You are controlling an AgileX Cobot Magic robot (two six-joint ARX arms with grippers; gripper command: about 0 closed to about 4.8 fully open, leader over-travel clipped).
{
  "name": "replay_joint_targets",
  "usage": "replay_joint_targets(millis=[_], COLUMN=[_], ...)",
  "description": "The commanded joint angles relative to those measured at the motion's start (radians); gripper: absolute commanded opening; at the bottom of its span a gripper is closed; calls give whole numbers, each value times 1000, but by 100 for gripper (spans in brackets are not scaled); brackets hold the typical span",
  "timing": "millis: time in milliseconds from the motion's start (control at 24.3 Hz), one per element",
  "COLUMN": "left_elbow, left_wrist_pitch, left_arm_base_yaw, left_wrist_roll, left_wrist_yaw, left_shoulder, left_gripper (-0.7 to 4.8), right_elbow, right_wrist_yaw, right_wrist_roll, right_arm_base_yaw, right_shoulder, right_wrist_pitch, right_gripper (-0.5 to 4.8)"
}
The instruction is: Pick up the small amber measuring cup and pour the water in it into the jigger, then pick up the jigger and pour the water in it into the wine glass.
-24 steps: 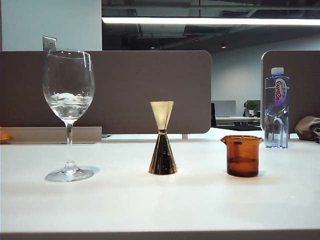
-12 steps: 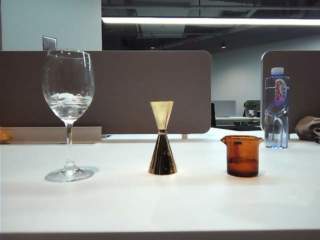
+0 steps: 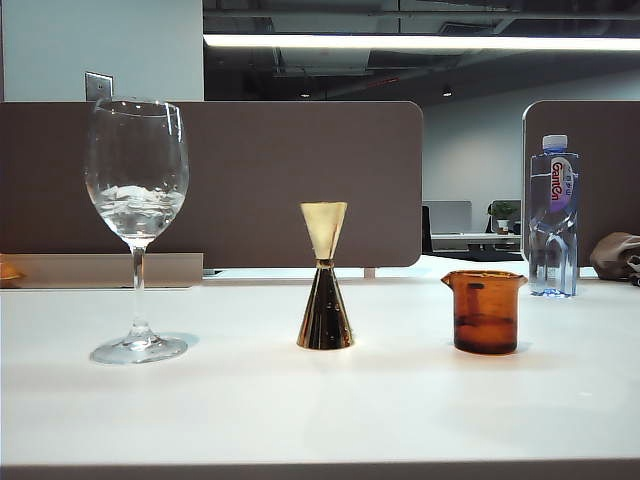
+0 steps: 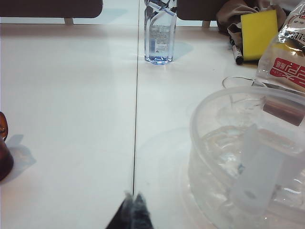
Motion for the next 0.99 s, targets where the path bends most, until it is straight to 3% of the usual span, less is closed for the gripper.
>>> replay_joint_targets(millis=[41,494,659,906,989], left_elbow=[3,3,3,3,3], left_wrist_pitch=[-3,-3,-3,-3,-3], left_arm_base_yaw=[0,0,0,0,0], left_wrist_roll=[4,4,4,4,4], left_wrist_yaw=[3,3,3,3,3], left_shoulder=[1,1,1,1,1], left_gripper=[-2,-2,-2,-2,-2], right_elbow=[-7,-7,17,330,551], right_wrist_yaw=[0,1,-20,-164,-226], right_wrist_roll=[0,0,74,141,164], right_arm_base_yaw=[0,0,2,2,2], right_shoulder=[0,0,0,0,1], right_wrist_pitch=[2,3,-2,-122,-216], right_gripper=[-1,-1,-1,-1,-1])
